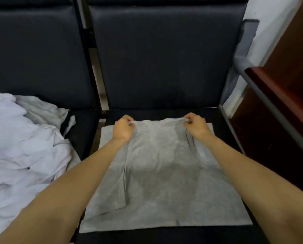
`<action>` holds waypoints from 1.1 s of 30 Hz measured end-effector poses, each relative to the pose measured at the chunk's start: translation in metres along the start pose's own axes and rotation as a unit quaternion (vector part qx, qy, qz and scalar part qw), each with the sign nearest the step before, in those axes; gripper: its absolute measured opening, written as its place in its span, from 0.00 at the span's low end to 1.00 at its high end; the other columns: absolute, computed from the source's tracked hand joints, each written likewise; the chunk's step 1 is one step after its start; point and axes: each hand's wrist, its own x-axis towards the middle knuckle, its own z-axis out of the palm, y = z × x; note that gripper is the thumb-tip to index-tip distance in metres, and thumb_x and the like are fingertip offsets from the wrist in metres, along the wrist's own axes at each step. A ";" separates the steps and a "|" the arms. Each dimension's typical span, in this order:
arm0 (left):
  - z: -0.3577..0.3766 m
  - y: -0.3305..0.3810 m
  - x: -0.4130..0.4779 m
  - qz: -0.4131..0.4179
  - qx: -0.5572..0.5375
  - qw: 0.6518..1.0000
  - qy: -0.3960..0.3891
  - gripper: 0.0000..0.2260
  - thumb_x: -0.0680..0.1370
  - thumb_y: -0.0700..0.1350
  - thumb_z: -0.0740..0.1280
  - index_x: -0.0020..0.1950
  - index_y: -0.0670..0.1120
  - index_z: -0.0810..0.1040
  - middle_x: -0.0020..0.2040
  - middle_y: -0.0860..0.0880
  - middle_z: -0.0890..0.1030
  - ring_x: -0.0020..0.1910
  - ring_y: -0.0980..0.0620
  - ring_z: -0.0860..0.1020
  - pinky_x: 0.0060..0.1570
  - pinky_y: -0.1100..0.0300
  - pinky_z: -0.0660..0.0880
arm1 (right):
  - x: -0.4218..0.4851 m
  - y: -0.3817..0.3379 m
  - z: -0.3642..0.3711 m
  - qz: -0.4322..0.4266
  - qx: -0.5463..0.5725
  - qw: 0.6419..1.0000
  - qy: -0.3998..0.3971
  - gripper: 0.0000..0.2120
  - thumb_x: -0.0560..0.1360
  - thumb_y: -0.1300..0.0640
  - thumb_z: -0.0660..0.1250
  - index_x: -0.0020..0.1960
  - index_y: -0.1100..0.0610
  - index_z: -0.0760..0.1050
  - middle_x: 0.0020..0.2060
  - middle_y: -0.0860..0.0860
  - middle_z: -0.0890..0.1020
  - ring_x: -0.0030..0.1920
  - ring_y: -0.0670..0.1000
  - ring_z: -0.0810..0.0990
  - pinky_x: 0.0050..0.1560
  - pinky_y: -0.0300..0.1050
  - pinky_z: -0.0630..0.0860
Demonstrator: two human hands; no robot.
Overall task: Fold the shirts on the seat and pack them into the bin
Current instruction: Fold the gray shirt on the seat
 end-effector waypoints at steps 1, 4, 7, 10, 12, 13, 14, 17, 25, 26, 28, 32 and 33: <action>0.005 -0.004 0.002 0.003 0.019 1.000 -0.001 0.08 0.79 0.38 0.61 0.55 0.40 0.77 0.53 0.40 0.81 0.53 0.42 0.78 0.47 0.59 0.70 | 0.003 0.005 0.006 0.006 -0.005 1.000 0.008 0.11 0.79 0.60 0.62 0.60 0.59 0.75 0.52 0.56 0.81 0.55 0.55 0.78 0.52 0.42 0.72; 0.010 -0.013 0.005 0.009 0.031 0.999 -0.010 0.13 0.79 0.40 0.63 0.63 0.39 0.72 0.56 0.38 0.78 0.55 0.41 0.77 0.50 0.56 0.71 | 0.006 0.012 0.014 0.020 -0.010 0.999 0.031 0.14 0.78 0.61 0.63 0.64 0.59 0.71 0.54 0.58 0.80 0.56 0.57 0.78 0.55 0.48 0.73; 0.003 -0.011 -0.006 0.001 0.017 0.999 -0.031 0.22 0.78 0.43 0.66 0.70 0.39 0.65 0.65 0.38 0.71 0.60 0.41 0.73 0.56 0.57 0.69 | -0.004 0.011 0.012 0.019 -0.015 0.999 0.023 0.19 0.78 0.60 0.64 0.67 0.61 0.67 0.60 0.60 0.76 0.59 0.58 0.76 0.58 0.47 0.71; -0.015 -0.011 -0.044 0.006 0.023 0.997 -0.073 0.27 0.76 0.46 0.69 0.71 0.40 0.63 0.69 0.41 0.64 0.65 0.44 0.68 0.62 0.57 0.66 | -0.035 0.011 -0.001 -0.002 -0.053 0.999 -0.009 0.20 0.77 0.59 0.64 0.67 0.60 0.67 0.63 0.59 0.72 0.61 0.57 0.73 0.59 0.47 0.69; -0.031 -0.021 -0.079 0.009 0.045 0.993 -0.108 0.28 0.75 0.50 0.70 0.70 0.41 0.65 0.68 0.43 0.64 0.65 0.45 0.68 0.63 0.56 0.66 | -0.065 0.017 -0.014 0.007 -0.089 0.996 -0.028 0.19 0.78 0.57 0.64 0.67 0.59 0.68 0.63 0.57 0.72 0.62 0.57 0.72 0.59 0.47 0.69; -0.039 -0.029 -0.098 0.013 0.059 0.991 -0.122 0.27 0.75 0.53 0.70 0.69 0.42 0.67 0.67 0.45 0.65 0.64 0.46 0.69 0.62 0.57 0.67 | -0.081 0.022 -0.020 0.018 -0.100 0.994 -0.033 0.19 0.78 0.56 0.65 0.67 0.58 0.69 0.64 0.56 0.72 0.62 0.57 0.73 0.59 0.48 0.70; -0.048 -0.037 -0.119 0.016 0.067 0.989 -0.132 0.26 0.74 0.55 0.70 0.66 0.44 0.70 0.64 0.47 0.67 0.63 0.47 0.70 0.60 0.58 0.68 | -0.098 0.029 -0.025 0.031 -0.106 0.993 -0.033 0.19 0.77 0.56 0.65 0.67 0.57 0.69 0.64 0.56 0.71 0.61 0.56 0.73 0.59 0.48 0.71; -0.069 -0.057 -0.173 0.008 0.085 0.984 -0.159 0.26 0.71 0.59 0.71 0.64 0.48 0.73 0.61 0.51 0.69 0.62 0.49 0.71 0.59 0.59 0.68 | -0.147 0.053 -0.037 0.074 -0.110 0.991 -0.017 0.19 0.77 0.56 0.65 0.67 0.57 0.69 0.63 0.57 0.71 0.59 0.56 0.74 0.57 0.50 0.75; -0.100 -0.099 -0.233 -0.025 0.142 0.985 -0.093 0.21 0.74 0.50 0.70 0.64 0.45 0.73 0.59 0.46 0.75 0.57 0.44 0.76 0.56 0.49 0.73 | -0.234 0.093 -0.048 0.163 -0.115 0.980 0.004 0.22 0.76 0.53 0.66 0.65 0.63 0.66 0.60 0.61 0.73 0.57 0.60 0.74 0.52 0.49 0.73; -0.101 -0.099 -0.235 -0.021 0.139 0.987 -0.076 0.15 0.76 0.47 0.69 0.60 0.44 0.75 0.55 0.47 0.77 0.53 0.44 0.77 0.52 0.50 0.74 | -0.238 0.095 -0.049 0.165 -0.108 0.980 0.005 0.18 0.77 0.52 0.66 0.60 0.62 0.69 0.56 0.60 0.76 0.52 0.59 0.75 0.47 0.47 0.73; -0.101 -0.099 -0.238 -0.021 0.107 0.993 -0.036 0.06 0.77 0.44 0.66 0.51 0.45 0.78 0.47 0.47 0.79 0.47 0.45 0.79 0.46 0.52 0.75 | -0.244 0.098 -0.048 0.153 -0.104 0.983 0.023 0.10 0.77 0.52 0.65 0.51 0.60 0.74 0.48 0.59 0.79 0.46 0.57 0.76 0.43 0.47 0.73; -0.097 -0.098 -0.239 -0.027 0.025 0.999 0.003 0.07 0.79 0.47 0.65 0.46 0.44 0.79 0.41 0.48 0.80 0.42 0.48 0.78 0.42 0.56 0.72 | -0.249 0.089 -0.051 0.105 -0.006 0.992 0.076 0.07 0.78 0.56 0.65 0.44 0.59 0.72 0.35 0.53 0.77 0.38 0.52 0.73 0.39 0.44 0.67; -0.096 -0.096 -0.238 -0.033 0.002 0.999 0.005 0.08 0.79 0.47 0.65 0.46 0.44 0.78 0.42 0.48 0.80 0.43 0.49 0.77 0.43 0.56 0.70 | -0.250 0.086 -0.051 0.093 0.028 0.991 0.087 0.08 0.78 0.56 0.65 0.44 0.60 0.73 0.34 0.52 0.76 0.36 0.51 0.73 0.38 0.44 0.66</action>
